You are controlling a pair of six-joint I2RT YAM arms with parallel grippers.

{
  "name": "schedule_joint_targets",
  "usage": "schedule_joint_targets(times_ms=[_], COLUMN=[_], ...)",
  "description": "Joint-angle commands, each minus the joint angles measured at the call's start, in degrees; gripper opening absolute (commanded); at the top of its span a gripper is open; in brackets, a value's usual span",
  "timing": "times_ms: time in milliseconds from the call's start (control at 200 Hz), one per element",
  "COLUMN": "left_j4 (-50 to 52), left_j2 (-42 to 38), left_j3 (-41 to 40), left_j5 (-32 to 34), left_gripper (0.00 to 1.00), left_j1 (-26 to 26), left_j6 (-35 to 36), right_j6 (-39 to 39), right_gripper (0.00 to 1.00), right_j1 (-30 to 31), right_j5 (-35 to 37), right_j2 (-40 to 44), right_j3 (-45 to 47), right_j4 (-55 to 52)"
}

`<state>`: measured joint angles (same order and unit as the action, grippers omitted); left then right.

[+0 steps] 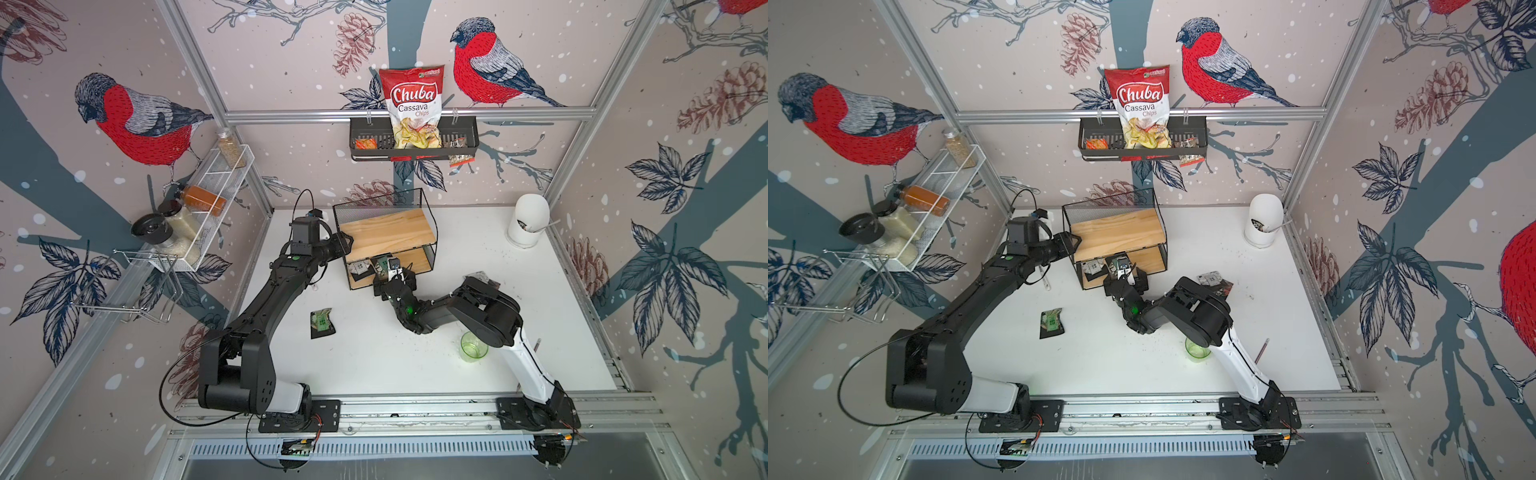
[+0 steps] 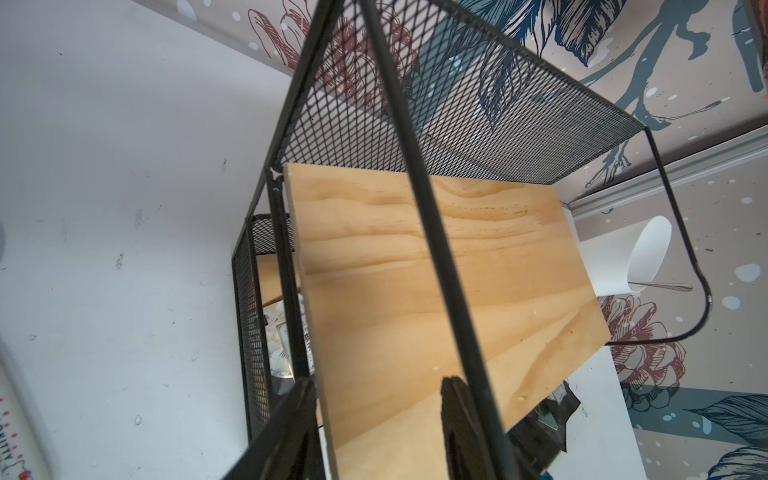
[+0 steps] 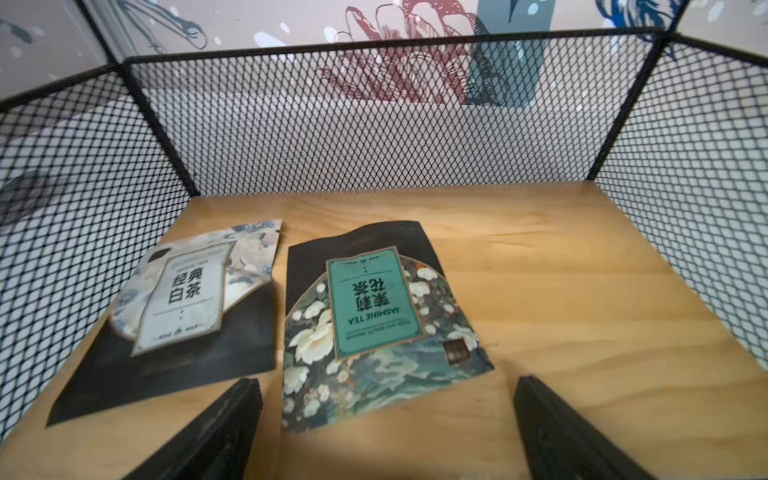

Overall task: Remove the tea bags from the shelf
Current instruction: Pick up the tea bag from the shelf.

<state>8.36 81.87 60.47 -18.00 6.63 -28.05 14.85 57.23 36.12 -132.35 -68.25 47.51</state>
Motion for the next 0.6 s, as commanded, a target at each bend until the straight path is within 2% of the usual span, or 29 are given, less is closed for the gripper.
schedule_joint_targets(times_ms=[0,120,300,410,520,595], left_j4=[1.46,1.66,1.75,1.75,1.84,1.84], left_j2=[-0.02,-0.13,0.14,0.05,0.05,0.09], left_j3=[0.46,0.45,0.69,0.71,0.75,0.92], left_j5=[0.33,0.36,0.42,0.58,0.55,0.55], left_gripper=[0.52,0.52,0.52,0.52,0.52,0.52], left_j1=[0.08,0.21,0.21,0.32,0.31,0.31], left_j6=[1.20,1.30,1.31,1.29,1.29,1.33], right_j6=[3.72,4.60,7.12,7.09,6.95,6.41], right_gripper=[1.00,1.00,1.00,0.97,0.89,0.78], right_j1=[0.02,-0.03,-1.01,-1.08,-0.90,-0.79], right_j5=[3.36,3.53,2.64,3.05,4.81,6.01], right_j2=[-2.01,-1.33,-2.29,-2.59,-2.99,-3.09], right_j3=[-2.59,-0.05,-3.15,-5.13,-7.52,-8.33], right_j4=[-5.67,-1.09,-7.17,-10.88,-15.17,-17.24])
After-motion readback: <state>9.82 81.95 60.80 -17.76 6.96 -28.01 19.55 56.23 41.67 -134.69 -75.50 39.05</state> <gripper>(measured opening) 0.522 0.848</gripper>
